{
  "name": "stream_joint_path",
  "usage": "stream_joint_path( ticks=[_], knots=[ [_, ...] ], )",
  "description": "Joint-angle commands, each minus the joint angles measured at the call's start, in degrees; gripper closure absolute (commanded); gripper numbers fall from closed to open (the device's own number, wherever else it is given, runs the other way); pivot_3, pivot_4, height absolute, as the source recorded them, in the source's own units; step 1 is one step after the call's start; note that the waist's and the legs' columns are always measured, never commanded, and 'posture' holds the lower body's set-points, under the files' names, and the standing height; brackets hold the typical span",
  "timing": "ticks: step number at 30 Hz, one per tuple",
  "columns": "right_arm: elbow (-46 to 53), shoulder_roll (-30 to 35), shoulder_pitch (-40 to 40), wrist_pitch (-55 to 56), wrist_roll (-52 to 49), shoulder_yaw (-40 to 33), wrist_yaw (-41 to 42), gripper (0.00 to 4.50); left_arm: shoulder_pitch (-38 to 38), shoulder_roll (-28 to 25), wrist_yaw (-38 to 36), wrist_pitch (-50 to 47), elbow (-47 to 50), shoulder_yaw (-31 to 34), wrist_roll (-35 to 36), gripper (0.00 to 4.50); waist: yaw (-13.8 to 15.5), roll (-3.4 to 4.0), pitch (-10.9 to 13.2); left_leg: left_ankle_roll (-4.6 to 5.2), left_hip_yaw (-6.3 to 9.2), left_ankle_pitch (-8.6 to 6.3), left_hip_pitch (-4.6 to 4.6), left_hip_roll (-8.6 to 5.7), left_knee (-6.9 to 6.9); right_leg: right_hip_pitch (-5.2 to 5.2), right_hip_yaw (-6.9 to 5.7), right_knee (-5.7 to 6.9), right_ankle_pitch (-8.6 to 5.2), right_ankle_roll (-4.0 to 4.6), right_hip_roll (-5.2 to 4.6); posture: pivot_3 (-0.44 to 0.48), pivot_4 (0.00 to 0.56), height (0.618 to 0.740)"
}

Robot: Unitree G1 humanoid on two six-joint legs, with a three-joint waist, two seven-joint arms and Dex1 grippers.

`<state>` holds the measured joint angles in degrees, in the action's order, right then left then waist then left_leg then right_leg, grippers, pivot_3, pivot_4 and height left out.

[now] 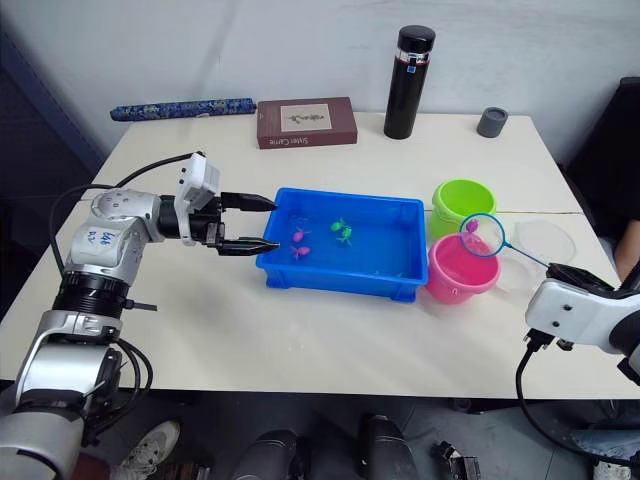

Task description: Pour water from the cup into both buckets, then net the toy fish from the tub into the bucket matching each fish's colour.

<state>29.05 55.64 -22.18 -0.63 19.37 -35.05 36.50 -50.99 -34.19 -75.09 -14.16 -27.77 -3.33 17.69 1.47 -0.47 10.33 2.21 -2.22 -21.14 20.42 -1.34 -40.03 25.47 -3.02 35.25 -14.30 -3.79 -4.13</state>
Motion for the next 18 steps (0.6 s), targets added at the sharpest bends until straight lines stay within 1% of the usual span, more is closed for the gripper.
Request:
stream_joint_path(
  ticks=[1,4,11,15,18],
  knots=[
    [-1.23,0.02,-0.76,4.64,3.44,-3.35,-1.54,4.50,-1.36,-0.05,-0.31,0.83,0.30,0.79,-0.04,0.04,0.07,0.00,0.00,0.00,0.00,0.00,0.00,0.00,0.00,0.00,0.00,0.00,0.00,0.00,0.00,0.000,0.150,0.740],
    [-2.49,-0.38,-0.93,8.83,6.10,-3.89,-3.81,4.50,-1.15,-0.10,-0.25,0.71,0.52,0.90,0.00,0.04,-0.03,0.00,0.00,0.01,-0.01,0.00,0.00,0.00,-0.01,0.00,0.01,0.00,0.00,0.00,0.00,0.000,0.150,0.740],
    [-3.60,-3.24,-2.10,14.18,11.78,-5.00,-9.05,4.50,-0.68,-0.27,-0.12,0.50,0.97,1.06,0.10,0.04,-0.06,0.00,0.00,0.01,-0.02,0.00,-0.02,0.01,-0.01,-0.01,0.04,0.05,0.00,0.00,0.02,0.000,0.150,0.740],
    [-4.26,-5.21,-4.02,18.65,16.13,-6.16,-13.93,4.50,-0.66,-0.23,-0.07,0.51,1.03,1.01,0.05,0.04,-0.03,0.00,0.00,0.01,-0.02,0.00,-0.03,0.01,-0.01,-0.01,0.06,0.06,0.00,0.00,0.03,0.000,0.150,0.740],
    [-4.17,-7.38,-4.50,19.54,19.66,-6.52,-17.70,4.50,-0.76,-0.31,-0.04,0.48,0.98,1.03,0.00,0.04,-0.12,0.00,0.00,0.01,-0.03,0.00,-0.04,0.01,-0.02,-0.01,0.08,0.07,0.00,0.00,0.02,0.000,0.150,0.740]
  ],
)
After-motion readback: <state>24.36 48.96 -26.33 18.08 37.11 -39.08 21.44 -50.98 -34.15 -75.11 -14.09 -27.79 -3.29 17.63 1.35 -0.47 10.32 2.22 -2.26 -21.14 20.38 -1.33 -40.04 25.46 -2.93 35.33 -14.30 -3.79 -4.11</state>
